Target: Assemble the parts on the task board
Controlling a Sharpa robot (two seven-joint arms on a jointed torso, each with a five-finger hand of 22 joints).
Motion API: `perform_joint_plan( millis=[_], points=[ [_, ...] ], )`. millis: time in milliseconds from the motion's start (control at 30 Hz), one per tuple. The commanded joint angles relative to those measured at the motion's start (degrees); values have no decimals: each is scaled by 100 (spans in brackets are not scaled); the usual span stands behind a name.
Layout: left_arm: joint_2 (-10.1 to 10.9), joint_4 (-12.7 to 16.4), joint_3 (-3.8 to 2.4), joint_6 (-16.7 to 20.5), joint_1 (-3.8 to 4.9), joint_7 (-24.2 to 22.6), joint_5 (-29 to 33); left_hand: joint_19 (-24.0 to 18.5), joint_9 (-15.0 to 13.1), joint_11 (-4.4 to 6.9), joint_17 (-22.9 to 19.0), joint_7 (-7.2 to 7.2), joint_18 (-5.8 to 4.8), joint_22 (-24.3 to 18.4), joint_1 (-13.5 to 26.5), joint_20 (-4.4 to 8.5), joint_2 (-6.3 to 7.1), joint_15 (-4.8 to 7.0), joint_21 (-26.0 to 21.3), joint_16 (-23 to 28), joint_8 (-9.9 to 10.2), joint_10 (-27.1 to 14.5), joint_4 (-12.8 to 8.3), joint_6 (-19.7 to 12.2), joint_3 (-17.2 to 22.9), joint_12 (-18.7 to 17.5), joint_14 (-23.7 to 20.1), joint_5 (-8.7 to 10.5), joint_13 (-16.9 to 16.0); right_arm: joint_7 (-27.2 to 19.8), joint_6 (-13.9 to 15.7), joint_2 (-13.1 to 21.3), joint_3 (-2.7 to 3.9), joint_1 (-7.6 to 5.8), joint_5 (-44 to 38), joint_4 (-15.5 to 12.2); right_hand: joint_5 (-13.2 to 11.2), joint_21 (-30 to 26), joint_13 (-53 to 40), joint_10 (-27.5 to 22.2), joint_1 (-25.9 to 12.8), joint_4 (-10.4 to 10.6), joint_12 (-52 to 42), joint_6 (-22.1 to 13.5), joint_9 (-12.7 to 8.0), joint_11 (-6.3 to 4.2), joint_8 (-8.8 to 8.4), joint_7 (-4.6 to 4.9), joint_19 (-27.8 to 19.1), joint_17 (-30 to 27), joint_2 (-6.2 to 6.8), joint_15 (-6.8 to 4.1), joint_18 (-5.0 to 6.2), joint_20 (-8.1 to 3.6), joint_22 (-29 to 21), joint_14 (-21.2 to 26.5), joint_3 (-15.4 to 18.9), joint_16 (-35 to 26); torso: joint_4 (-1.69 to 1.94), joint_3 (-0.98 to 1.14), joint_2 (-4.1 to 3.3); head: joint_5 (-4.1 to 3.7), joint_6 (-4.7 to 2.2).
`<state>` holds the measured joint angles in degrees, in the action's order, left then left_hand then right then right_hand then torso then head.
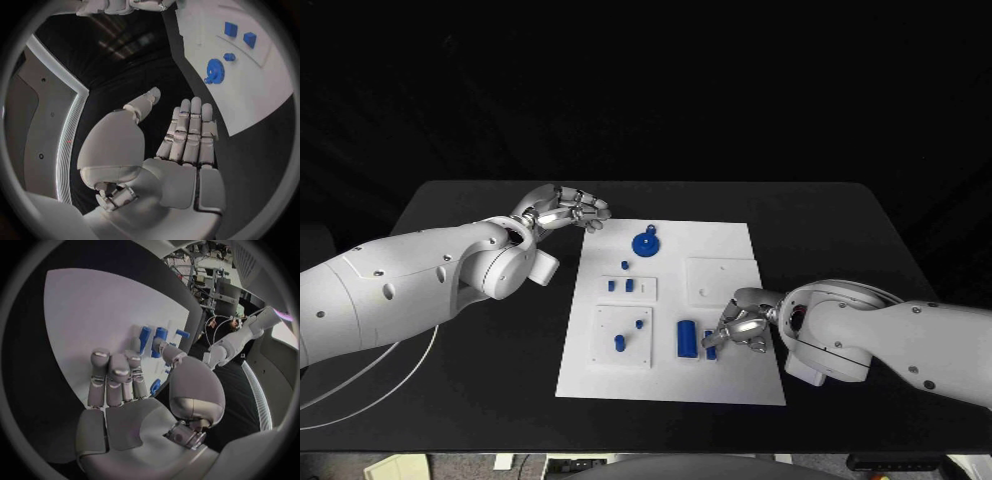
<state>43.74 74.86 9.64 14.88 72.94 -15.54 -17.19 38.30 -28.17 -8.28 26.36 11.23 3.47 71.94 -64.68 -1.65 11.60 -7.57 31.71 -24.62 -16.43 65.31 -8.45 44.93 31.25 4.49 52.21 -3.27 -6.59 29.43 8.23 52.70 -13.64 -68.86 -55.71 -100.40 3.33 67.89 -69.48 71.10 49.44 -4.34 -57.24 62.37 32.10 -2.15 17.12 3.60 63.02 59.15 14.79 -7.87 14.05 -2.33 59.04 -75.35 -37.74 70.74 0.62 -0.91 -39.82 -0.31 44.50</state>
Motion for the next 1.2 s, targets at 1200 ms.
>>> perform_joint_plan(
  millis=[1200],
  points=[
    [11, 22, -3, -68, 1, -9, -35, 5, 11, -1, 19, -6, 63, 15, -17, -21, -23, -5, -43, 40, -41, -6, 22, -39, -10, 3, 19, 21, -9, -122, -619, 163, -3, 65, -115, -31, -49, -49, 2, 9, 362, -438, -10, -61, 32, -19, -15, 43, -11, -3, -75, -37, 95, -43, 27, 4, 231, 17, 3, -1, -3, -7, 13]
  ],
)
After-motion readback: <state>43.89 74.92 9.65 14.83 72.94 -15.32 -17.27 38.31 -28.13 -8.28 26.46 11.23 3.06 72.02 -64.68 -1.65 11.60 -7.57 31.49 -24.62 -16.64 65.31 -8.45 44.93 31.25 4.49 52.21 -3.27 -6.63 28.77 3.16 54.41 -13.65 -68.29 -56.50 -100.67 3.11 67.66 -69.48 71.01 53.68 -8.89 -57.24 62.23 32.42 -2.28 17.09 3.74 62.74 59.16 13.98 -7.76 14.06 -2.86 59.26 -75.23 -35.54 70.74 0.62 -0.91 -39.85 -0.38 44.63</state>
